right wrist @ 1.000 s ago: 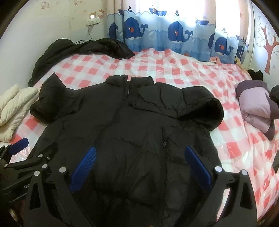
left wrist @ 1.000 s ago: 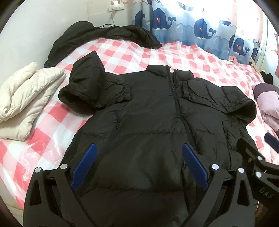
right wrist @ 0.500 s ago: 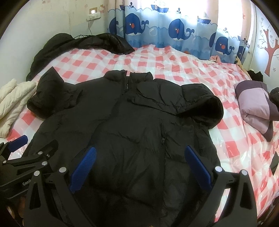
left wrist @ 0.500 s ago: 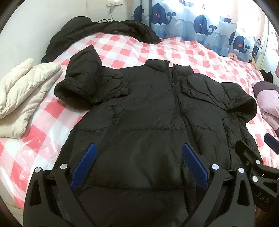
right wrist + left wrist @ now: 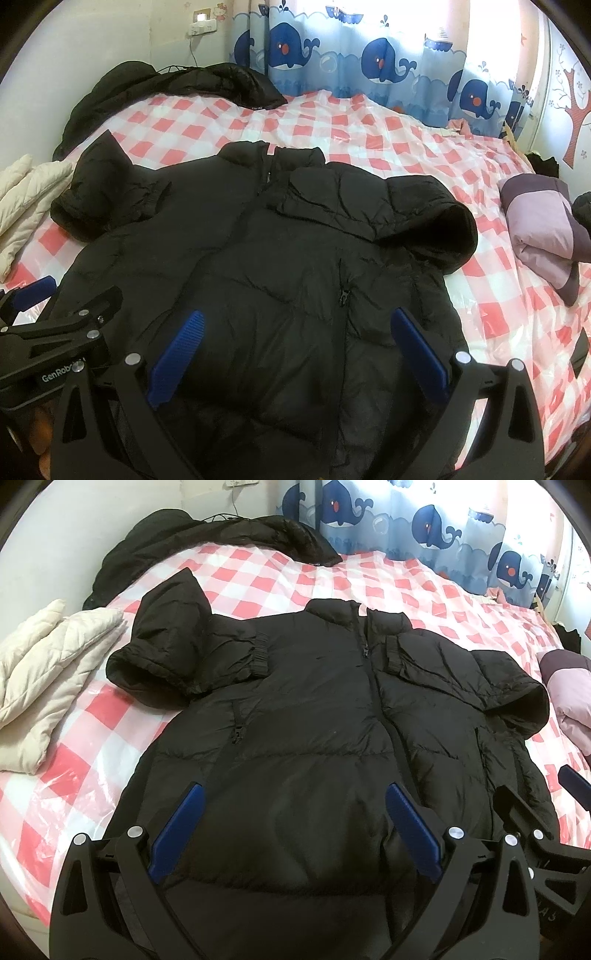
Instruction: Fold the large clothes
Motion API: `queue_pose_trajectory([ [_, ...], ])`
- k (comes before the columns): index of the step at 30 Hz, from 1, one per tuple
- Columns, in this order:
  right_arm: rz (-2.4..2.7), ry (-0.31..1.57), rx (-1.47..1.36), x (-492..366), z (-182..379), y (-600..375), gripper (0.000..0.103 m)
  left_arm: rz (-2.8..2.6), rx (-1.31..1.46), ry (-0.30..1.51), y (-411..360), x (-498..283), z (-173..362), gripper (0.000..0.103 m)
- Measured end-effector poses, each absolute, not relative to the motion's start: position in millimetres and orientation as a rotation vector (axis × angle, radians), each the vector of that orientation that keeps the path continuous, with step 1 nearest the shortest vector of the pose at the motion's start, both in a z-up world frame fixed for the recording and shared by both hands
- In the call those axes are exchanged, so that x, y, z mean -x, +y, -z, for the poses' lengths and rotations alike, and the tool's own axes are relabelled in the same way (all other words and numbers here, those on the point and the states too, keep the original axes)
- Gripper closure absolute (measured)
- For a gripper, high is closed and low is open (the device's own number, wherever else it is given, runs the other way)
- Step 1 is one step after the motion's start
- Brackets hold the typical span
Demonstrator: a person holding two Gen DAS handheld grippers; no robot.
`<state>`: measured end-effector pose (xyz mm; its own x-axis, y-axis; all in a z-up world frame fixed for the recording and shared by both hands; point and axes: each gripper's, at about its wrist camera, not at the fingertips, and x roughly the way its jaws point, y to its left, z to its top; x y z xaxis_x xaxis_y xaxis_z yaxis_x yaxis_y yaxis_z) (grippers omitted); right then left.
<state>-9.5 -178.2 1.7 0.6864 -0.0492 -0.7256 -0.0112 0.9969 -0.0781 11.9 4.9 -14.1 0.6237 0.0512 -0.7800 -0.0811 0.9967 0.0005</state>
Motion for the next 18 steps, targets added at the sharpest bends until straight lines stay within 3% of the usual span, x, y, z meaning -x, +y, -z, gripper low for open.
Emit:
queue_pose_trajectory([
  [18, -0.056, 0.894, -0.040, 2.2, 11.4, -188.7, 0.005, -0.077, 0.033, 0.905, -0.2, -13.7, 16.9, 0.009],
])
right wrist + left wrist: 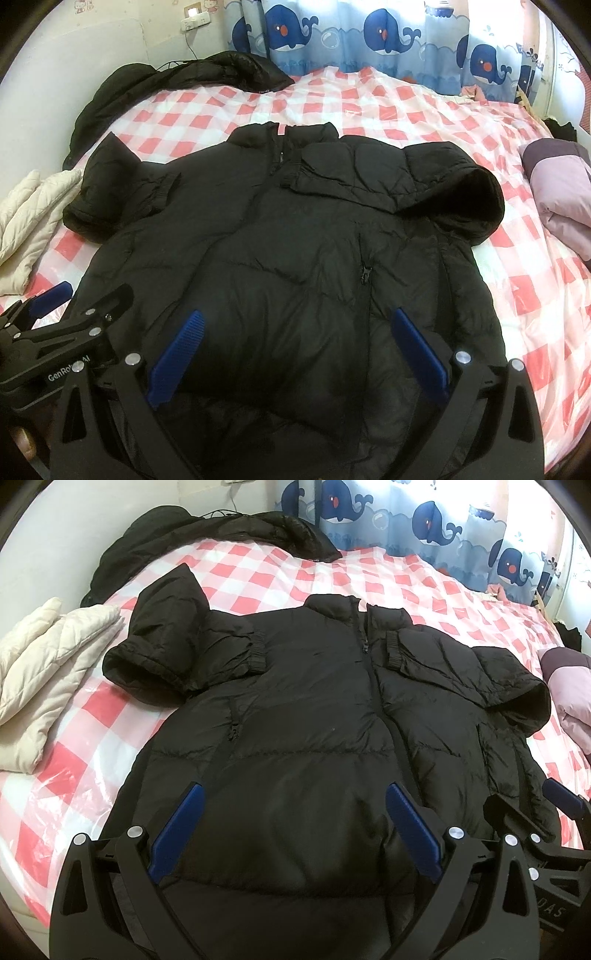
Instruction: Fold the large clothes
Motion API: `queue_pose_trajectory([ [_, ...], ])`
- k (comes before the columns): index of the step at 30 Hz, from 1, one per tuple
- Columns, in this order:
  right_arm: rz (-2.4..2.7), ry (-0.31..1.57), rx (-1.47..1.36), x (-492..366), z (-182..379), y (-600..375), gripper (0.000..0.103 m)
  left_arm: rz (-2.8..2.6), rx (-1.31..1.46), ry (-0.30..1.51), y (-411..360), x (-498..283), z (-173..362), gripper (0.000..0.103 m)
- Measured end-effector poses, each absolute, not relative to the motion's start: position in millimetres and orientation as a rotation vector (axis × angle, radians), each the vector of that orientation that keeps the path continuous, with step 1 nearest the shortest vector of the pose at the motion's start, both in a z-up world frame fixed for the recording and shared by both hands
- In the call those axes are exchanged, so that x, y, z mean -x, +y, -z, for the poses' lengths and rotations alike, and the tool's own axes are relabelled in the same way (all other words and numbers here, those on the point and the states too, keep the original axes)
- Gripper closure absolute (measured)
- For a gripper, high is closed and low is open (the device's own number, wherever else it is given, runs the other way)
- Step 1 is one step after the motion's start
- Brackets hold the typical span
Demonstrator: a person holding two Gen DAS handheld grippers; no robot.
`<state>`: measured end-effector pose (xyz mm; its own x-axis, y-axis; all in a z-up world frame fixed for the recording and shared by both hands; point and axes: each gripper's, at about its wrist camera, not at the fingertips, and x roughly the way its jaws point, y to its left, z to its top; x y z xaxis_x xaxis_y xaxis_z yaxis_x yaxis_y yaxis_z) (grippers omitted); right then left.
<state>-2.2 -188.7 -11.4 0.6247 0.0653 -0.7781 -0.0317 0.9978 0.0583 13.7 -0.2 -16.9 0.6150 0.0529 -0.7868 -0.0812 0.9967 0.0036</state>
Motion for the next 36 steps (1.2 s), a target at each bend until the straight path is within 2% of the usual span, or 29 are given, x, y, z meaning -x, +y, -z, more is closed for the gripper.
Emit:
queue_pose_trajectory([
  [16, -0.032, 0.890, -0.032, -2.0, 16.5, -199.6, 0.005, -0.077, 0.031, 0.921, 3.6, -16.9, 21.9, 0.009],
  [21, -0.040, 0.814, 0.074, -5.6, 10.8, -203.1, 0.005, -0.060, 0.047, 0.942, 5.5, -20.8, 26.1, 0.009],
  [26, -0.008, 0.725, 0.232, -63.2, -11.5, -203.3, 0.005, -0.039, 0.082, 0.940, 7.7, -21.7, 22.1, 0.009],
  [30, 0.023, 0.794, 0.333, -124.3, 5.8, -189.7, 0.006, -0.027, 0.077, 0.932, 6.1, -20.6, 17.4, 0.009],
  [36, -0.017, 0.786, 0.269, -116.7, 16.1, -183.2, 0.006, -0.041, 0.092, 0.930, 10.3, -26.3, 16.8, 0.009],
])
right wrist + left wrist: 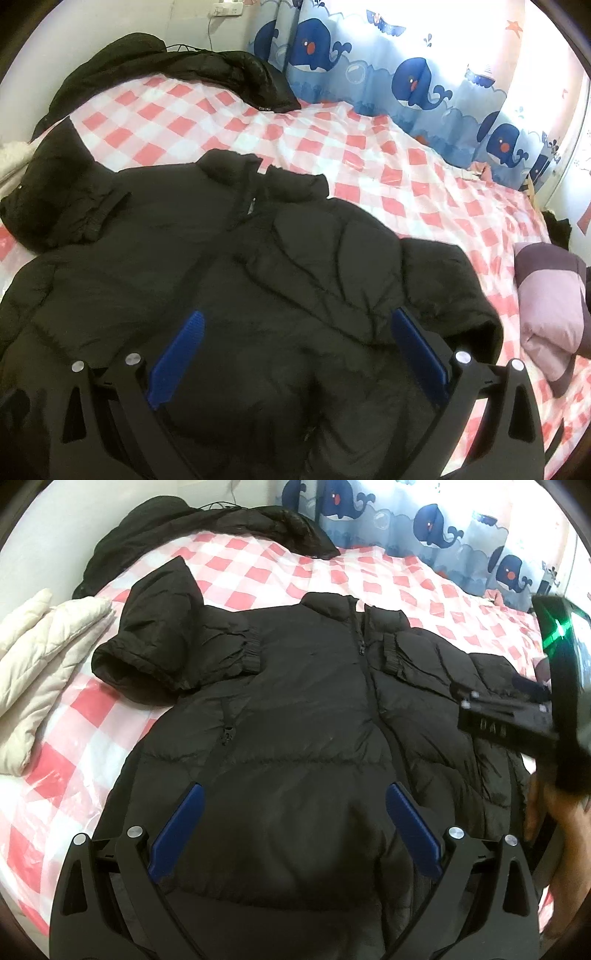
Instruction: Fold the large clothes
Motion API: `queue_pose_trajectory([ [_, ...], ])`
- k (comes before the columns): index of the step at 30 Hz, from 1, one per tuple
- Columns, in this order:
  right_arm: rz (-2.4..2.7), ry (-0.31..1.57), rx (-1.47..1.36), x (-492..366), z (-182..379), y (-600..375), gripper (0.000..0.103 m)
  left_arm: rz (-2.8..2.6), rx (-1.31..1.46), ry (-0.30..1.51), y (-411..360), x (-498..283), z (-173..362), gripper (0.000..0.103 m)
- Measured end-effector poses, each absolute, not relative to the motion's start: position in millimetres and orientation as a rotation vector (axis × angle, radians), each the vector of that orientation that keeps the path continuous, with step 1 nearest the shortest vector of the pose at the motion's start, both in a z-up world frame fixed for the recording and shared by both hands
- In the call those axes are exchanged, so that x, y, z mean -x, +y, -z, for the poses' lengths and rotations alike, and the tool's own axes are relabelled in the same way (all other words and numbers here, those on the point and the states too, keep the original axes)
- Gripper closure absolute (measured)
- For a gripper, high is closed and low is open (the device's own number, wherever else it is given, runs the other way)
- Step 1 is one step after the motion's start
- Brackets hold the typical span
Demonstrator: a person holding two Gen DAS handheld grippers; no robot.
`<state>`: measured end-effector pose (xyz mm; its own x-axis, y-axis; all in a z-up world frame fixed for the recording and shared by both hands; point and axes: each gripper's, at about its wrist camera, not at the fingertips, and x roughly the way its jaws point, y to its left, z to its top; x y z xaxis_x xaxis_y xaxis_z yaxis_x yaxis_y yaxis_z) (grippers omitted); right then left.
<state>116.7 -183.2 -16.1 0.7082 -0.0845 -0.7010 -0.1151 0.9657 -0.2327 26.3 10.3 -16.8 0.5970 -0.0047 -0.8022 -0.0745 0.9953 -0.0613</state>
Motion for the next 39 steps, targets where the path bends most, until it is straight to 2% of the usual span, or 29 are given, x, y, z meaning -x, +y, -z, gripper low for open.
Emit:
queue_pose_trajectory([
  [9, -0.030, 0.789, 0.209, -108.9, 14.6, -187.2, 0.005, -0.053, 0.039, 0.897, 0.0, -27.8, 11.4, 0.009],
  [19, -0.007, 0.781, 0.291, -123.8, 26.1, -187.8, 0.006, -0.046, 0.055, 0.916, 2.0, -31.5, 17.3, 0.009],
  [29, 0.035, 0.882, 0.429, -224.4, 61.4, -189.3, 0.006, -0.039, 0.145, 0.953, 16.1, -40.7, 25.7, 0.009],
  [33, -0.059, 1.002, 0.393, -253.5, 86.8, -199.0, 0.008, -0.028, 0.159, 0.965, 15.3, -44.9, 28.9, 0.009],
  [35, -0.092, 1.044, 0.360, -262.2, 95.6, -205.3, 0.038, -0.027, 0.160, 0.969, 14.7, -47.1, 29.9, 0.009],
  [36, -0.097, 1.054, 0.332, -265.4, 96.8, -209.8, 0.044, -0.028, 0.161, 0.970, 14.6, -48.2, 30.6, 0.009],
  [38, -0.117, 1.061, 0.241, -271.5, 92.5, -224.1, 0.076, -0.029, 0.165, 0.975, 14.2, -51.2, 32.6, 0.009],
  [39, -0.136, 1.061, 0.185, -273.6, 88.5, -231.9, 0.081, -0.028, 0.168, 0.978, 13.8, -52.4, 33.7, 0.009],
])
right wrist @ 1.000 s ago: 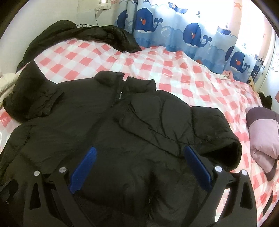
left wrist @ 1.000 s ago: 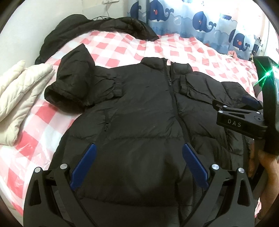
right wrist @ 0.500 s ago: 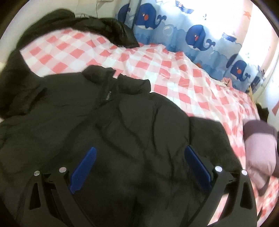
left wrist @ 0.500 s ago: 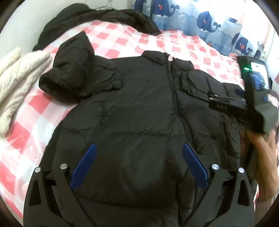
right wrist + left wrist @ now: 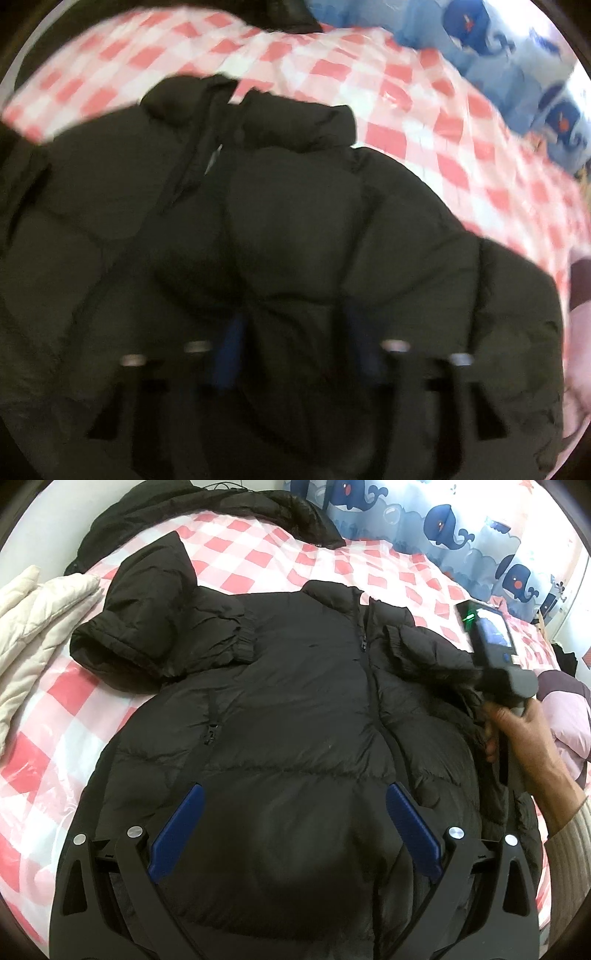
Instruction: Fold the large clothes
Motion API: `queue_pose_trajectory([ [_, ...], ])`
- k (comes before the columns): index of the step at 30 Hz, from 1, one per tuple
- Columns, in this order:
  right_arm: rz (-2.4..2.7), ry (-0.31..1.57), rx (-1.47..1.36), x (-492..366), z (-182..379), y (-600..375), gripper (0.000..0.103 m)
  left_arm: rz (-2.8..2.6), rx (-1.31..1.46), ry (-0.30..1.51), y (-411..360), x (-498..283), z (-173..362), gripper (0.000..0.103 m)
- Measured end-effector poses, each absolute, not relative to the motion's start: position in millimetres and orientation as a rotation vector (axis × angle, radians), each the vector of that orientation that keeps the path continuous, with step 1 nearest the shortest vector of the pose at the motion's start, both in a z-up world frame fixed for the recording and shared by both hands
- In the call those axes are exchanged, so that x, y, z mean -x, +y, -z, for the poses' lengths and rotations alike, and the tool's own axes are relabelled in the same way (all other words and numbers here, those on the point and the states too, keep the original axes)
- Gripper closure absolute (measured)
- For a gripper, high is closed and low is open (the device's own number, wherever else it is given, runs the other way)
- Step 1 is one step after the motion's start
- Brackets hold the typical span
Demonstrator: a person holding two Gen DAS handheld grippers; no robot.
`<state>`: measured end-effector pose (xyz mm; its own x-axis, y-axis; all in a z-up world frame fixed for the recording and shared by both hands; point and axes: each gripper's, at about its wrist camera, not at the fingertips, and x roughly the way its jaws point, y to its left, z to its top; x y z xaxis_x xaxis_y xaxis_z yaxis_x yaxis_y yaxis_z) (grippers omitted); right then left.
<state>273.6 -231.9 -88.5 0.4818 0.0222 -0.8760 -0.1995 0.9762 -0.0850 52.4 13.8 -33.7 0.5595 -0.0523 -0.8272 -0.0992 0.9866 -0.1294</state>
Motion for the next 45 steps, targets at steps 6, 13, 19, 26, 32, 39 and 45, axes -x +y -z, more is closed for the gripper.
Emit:
queue_pose_trajectory([
  [6, -0.184, 0.862, -0.221, -264.9, 8.9, -330.4, 0.089, -0.015, 0.165, 0.980, 11.6, -53.8, 33.9, 0.009],
  [13, 0.071, 0.552, -0.587, -202.0, -71.1, -545.0, 0.089, -0.019, 0.149, 0.995, 8.0, -55.6, 39.4, 0.009],
  [19, 0.369, 0.574, -0.787, -138.5, -29.8, -676.7, 0.085, -0.034, 0.135, 0.996, 7.2, -56.0, 42.8, 0.009],
  [26, 0.217, 0.716, -0.892, -38.4, 19.3, -671.2, 0.043, -0.015, 0.117, 0.963, 22.3, -40.1, 19.8, 0.009],
  [32, -0.360, 1.010, -0.750, 50.0, 49.2, -500.2, 0.026, -0.088, 0.160, 0.956, 90.5, 30.2, 5.7, 0.009],
  [39, -0.506, 1.252, -0.638, 90.5, 96.9, -379.9, 0.026, -0.273, 0.235, 1.086, 189.9, 118.0, 33.0, 0.009],
  [45, -0.555, 1.270, -0.634, 101.1, 111.7, -347.4, 0.042, -0.250, 0.394, 1.182, 224.1, 134.6, 62.7, 0.009],
])
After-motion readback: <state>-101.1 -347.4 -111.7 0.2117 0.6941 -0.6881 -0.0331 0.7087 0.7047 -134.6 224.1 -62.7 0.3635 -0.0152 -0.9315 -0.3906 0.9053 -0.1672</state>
